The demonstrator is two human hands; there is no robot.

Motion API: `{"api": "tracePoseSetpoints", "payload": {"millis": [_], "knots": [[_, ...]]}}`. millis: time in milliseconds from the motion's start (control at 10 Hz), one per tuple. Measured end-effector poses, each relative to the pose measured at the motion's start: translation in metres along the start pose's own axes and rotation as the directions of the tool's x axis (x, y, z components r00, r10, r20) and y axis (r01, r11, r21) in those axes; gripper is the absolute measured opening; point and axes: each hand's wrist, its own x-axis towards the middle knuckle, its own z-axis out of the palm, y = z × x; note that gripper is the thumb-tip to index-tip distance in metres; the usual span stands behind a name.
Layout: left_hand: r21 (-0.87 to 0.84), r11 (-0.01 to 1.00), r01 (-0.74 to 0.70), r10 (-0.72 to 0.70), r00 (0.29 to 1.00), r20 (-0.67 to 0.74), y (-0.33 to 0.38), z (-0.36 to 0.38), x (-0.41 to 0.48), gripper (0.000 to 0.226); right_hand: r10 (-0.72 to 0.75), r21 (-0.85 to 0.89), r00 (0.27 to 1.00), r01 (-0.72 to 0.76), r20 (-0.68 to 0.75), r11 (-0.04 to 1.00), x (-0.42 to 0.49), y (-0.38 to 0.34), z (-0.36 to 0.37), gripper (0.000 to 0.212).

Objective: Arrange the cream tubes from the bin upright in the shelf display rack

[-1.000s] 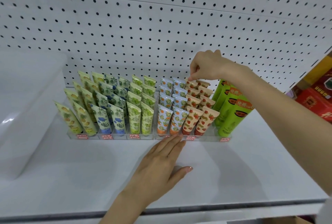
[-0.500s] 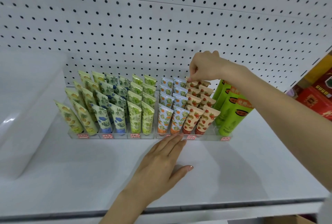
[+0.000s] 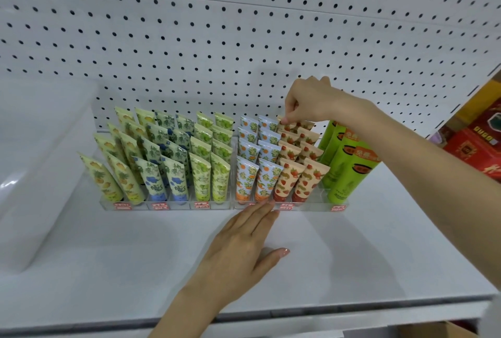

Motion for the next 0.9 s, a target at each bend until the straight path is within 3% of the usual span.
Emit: {"api": "tracePoseSetpoints", "payload": {"millis": [400,700,900], "knots": [[0.008,1.000,-0.015,0.015,1.000,-0.004,0.000,0.000,0.001,0.061,0.033,0.208,0.981,0.008,-0.192,0.978,-0.056,0.030,-0.043,0.016],[0.076,0.997,-0.021,0.021,1.000,-0.003,0.000,0.002,-0.001,0.061,0.023,0.263,0.979,0.032,-0.203,0.964,-0.102,0.057,-0.046,0.009],[0.053,0.995,-0.083,0.087,0.993,-0.081,0.013,-0.017,0.001,0.057,-0.016,0.260,0.979,0.069,-0.201,0.963,-0.111,0.054,-0.050,0.008]]}}
